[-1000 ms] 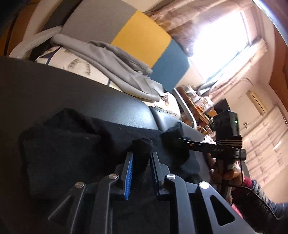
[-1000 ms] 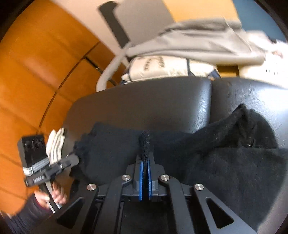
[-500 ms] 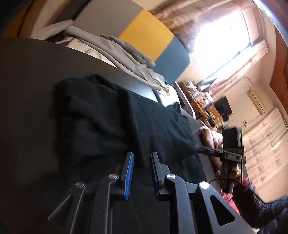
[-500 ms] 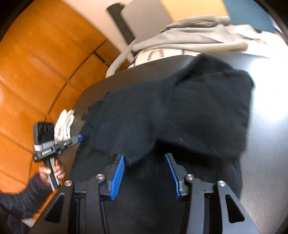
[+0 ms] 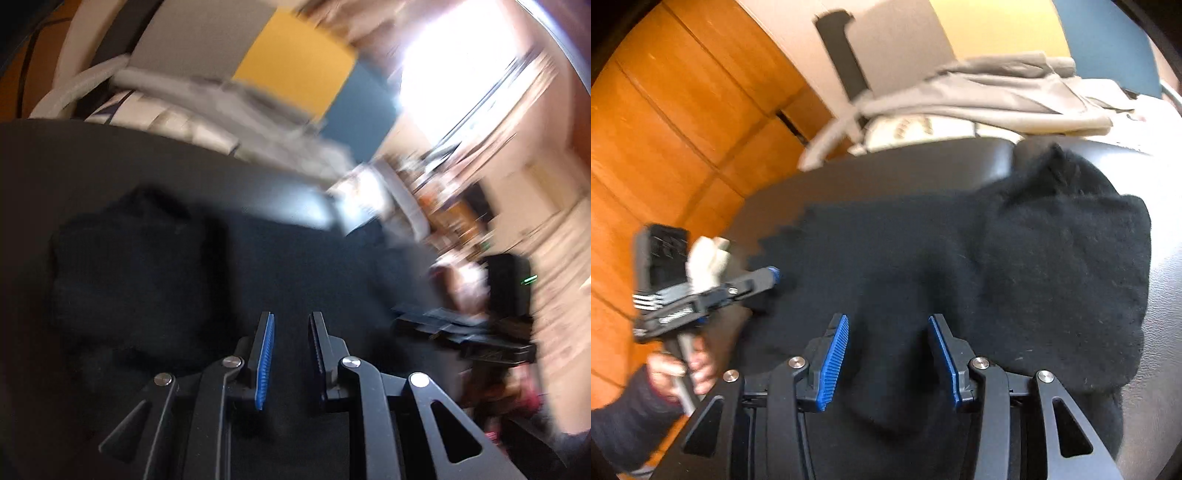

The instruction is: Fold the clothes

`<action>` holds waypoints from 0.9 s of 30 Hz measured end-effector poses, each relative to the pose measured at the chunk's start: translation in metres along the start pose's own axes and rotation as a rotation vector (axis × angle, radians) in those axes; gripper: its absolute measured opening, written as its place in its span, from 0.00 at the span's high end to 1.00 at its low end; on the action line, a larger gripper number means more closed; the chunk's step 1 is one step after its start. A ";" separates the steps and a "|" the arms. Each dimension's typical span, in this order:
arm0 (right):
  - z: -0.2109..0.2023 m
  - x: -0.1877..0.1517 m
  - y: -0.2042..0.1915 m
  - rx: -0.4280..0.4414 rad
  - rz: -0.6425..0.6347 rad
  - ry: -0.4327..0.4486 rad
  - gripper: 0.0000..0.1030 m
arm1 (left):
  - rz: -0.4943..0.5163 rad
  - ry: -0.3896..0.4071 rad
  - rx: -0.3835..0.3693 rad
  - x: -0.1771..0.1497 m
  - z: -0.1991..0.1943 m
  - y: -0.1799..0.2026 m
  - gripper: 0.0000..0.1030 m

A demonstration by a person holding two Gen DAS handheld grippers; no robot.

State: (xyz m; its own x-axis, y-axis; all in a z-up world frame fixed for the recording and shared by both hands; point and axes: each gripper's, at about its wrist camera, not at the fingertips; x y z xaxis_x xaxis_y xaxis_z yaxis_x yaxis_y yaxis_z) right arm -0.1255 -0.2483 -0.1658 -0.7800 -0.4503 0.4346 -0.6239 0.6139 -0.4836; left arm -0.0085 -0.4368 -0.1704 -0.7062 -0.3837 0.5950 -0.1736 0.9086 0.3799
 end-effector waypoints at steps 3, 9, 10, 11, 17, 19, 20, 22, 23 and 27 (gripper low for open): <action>0.005 -0.005 0.019 -0.064 -0.017 0.044 0.69 | 0.031 0.006 0.022 -0.012 0.008 -0.005 0.87; 0.004 -0.010 0.013 -0.092 -0.036 0.096 0.70 | 0.001 0.041 0.068 -0.015 0.009 -0.005 0.93; 0.002 -0.009 0.014 -0.085 -0.017 0.093 0.70 | -0.009 0.045 0.065 -0.016 0.005 -0.003 0.91; -0.002 -0.009 0.015 -0.080 0.000 0.093 0.69 | -0.021 0.050 0.063 -0.016 0.001 -0.001 0.88; -0.075 -0.038 0.036 0.064 0.125 0.108 0.31 | -0.116 0.105 -0.012 -0.047 -0.054 0.004 0.79; -0.102 -0.061 0.056 0.118 0.195 0.097 0.31 | -0.131 0.114 -0.009 -0.069 -0.075 0.005 0.79; -0.114 -0.076 0.067 0.126 0.232 0.089 0.31 | -0.140 0.114 -0.007 -0.081 -0.086 0.004 0.79; -0.135 -0.106 0.088 0.139 0.302 0.071 0.31 | -0.157 0.104 0.006 -0.108 -0.105 0.002 0.78; -0.143 -0.122 0.097 0.134 0.327 0.057 0.31 | -0.164 0.097 0.014 -0.121 -0.113 0.001 0.78; -0.166 -0.183 0.129 0.143 0.434 0.019 0.32 | -0.208 0.088 0.043 -0.168 -0.142 -0.008 0.78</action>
State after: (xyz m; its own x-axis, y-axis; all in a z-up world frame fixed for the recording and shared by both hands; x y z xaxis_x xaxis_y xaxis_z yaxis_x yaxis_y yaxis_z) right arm -0.0550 0.0204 -0.1815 -0.9706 -0.1580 0.1817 -0.2408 0.6468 -0.7237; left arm 0.2091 -0.4027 -0.1725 -0.5898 -0.5744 0.5676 -0.3396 0.8141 0.4711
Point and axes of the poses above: each gripper's, at about its wrist camera, not at the fingertips, and z roughly the way its jaws point, y to its right, x to its top, and after that the axes turned 11 degrees about z, right-handed
